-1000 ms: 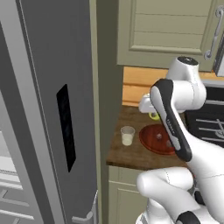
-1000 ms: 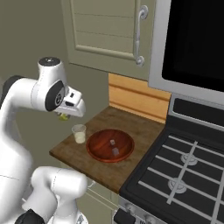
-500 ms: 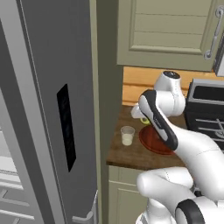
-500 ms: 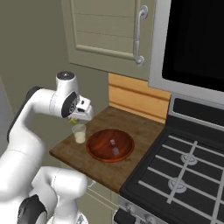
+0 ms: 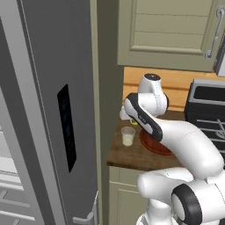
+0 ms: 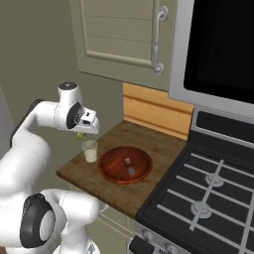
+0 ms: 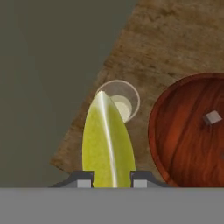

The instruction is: Grab a lemon wedge from the fridge and one ice cube from the ice bowl, and put them in the glass of lemonade.

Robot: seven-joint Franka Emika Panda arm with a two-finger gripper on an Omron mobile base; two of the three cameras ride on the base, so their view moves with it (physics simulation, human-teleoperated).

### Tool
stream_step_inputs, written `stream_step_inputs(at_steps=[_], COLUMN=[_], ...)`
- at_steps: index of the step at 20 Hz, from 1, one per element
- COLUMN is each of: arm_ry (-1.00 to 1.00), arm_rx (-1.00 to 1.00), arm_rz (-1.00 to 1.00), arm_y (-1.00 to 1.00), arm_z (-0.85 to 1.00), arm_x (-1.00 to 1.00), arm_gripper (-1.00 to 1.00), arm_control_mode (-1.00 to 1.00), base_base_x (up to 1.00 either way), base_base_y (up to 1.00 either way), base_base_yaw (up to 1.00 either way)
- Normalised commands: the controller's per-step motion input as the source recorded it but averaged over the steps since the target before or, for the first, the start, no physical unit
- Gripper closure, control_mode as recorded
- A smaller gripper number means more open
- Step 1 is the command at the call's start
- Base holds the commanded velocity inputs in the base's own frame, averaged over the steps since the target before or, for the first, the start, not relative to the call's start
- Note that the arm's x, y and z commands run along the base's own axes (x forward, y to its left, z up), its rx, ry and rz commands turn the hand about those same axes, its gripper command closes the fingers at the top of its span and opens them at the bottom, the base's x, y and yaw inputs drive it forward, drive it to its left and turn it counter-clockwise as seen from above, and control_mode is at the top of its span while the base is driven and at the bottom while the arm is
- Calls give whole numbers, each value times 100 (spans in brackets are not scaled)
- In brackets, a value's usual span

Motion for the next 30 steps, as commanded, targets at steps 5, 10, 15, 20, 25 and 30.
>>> stream_step_inputs(at_steps=[5,10,15,20,25,30], arm_ry=[5,7,10,3,1,0], arm_rx=[-2,0,0,-3,-2,-2], arm_rz=[0,0,0,0,0,0], arm_y=[7,0,0,0,0,0], arm_z=[-32,-34,-43,-11,-5,-6], arm_x=[56,36,21,20,15,11], arm_gripper=[100,100,100,100,100,100], arm_control_mode=[-100,-100,-100,-100,-100,-100], base_base_x=[0,0,0,0,0,0], base_base_y=[0,0,0,0,0,0], base_base_yaw=[0,0,0,0,0,0])
